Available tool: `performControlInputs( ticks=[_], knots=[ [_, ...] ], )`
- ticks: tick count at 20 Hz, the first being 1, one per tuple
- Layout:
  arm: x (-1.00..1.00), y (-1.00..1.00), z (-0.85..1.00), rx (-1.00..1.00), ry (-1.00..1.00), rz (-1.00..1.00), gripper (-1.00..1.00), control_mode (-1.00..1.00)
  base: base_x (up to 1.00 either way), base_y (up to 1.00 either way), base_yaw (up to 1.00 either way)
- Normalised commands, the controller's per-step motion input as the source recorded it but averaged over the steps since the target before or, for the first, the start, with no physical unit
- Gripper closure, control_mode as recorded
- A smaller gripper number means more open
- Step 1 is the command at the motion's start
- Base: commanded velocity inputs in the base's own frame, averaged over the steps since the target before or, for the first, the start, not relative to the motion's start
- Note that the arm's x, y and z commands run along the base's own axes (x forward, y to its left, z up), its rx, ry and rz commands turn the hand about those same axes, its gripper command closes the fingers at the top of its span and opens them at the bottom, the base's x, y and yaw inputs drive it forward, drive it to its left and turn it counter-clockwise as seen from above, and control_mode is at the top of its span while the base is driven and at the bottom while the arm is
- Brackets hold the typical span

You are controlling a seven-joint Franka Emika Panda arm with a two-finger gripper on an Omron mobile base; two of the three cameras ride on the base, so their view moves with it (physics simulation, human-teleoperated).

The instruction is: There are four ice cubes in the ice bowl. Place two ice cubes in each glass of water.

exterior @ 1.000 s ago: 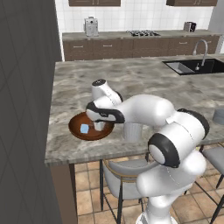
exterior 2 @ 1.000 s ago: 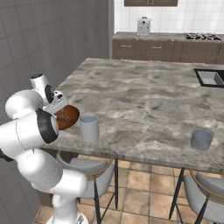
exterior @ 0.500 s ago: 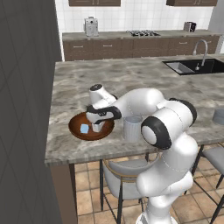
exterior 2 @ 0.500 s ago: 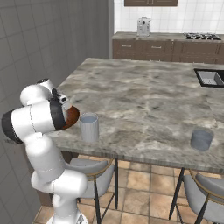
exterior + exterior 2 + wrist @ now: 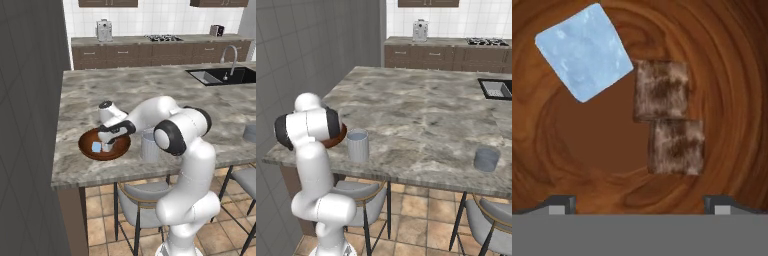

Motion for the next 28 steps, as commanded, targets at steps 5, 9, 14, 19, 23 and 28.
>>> performControlInputs(
  ticks=[5,9,14,19,23,28],
  knots=[
    [0.44,0.08,-0.22,-0.01,0.00,0.00,-1.00,-1.00,0.00,0.00,0.00],
    [0.32,-0.01,-0.25,0.00,0.00,0.00,-1.00,-1.00,0.00,0.00,0.00],
    [0.17,0.00,-0.26,-0.02,0.00,0.00,-1.00,-1.00,0.00,0.00,0.00],
    [0.02,-0.03,-0.35,-0.02,0.00,0.00,-1.00,-1.00,0.00,0.00,0.00],
    [0.00,-0.16,-0.34,-0.02,0.00,0.00,1.00,-1.00,0.00,0.00,0.00],
    [-0.04,-0.58,-0.40,0.00,0.00,0.00,1.00,-1.00,0.00,0.00,0.00]
  ],
)
